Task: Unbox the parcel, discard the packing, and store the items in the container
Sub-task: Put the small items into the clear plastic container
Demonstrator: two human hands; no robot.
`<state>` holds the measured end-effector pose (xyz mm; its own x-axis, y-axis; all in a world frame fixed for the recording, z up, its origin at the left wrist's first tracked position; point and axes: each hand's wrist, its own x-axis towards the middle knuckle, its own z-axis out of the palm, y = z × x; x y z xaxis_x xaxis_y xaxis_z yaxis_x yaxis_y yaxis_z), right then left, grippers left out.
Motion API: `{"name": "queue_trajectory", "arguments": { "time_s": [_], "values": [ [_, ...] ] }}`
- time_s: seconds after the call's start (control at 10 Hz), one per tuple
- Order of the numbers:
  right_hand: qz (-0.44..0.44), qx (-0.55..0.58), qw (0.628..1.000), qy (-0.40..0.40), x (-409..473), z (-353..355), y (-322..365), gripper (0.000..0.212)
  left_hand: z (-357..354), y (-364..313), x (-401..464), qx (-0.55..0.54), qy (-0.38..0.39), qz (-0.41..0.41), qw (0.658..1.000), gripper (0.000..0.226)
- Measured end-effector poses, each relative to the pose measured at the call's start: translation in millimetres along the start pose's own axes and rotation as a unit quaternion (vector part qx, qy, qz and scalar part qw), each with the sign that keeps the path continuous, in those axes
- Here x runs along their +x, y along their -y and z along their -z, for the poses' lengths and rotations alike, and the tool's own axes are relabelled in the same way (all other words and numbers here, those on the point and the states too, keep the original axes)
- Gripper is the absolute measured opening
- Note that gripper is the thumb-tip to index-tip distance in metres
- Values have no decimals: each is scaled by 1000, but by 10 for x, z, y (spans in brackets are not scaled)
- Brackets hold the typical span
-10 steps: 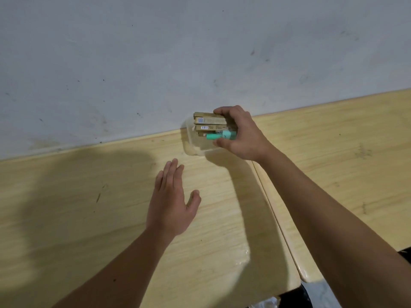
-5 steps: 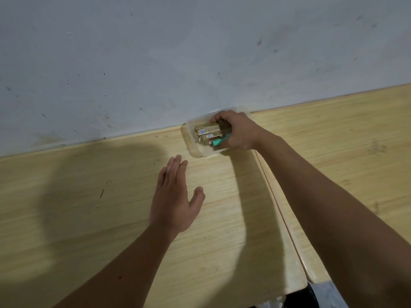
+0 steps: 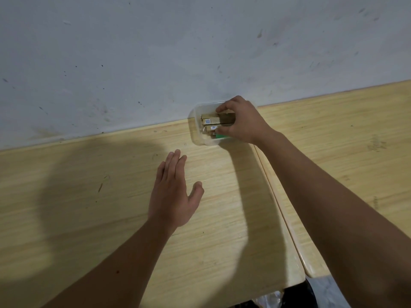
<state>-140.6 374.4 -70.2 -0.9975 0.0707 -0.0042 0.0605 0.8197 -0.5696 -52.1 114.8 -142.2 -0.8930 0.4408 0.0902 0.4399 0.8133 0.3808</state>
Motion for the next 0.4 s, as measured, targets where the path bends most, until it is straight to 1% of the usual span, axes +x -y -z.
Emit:
{"name": "queue_trajectory", "arguments": {
  "time_s": [0.1,0.2,0.3,0.4],
  "values": [
    [20,-1,1000,-9,-74,-20,35,49,9,0,4,5,2,-3,1000,76],
    [44,-7,998,-36,-233,-55,86,48,21,-4,8,9,-3,-4,1000,75],
    [57,2,994,-98,-466,-97,120,46,13,-2,2,9,-15,-19,1000,74],
    [69,-6,982,-175,-849,-280,177,44,1,22,-10,6,-28,-36,999,74]
  ]
}}
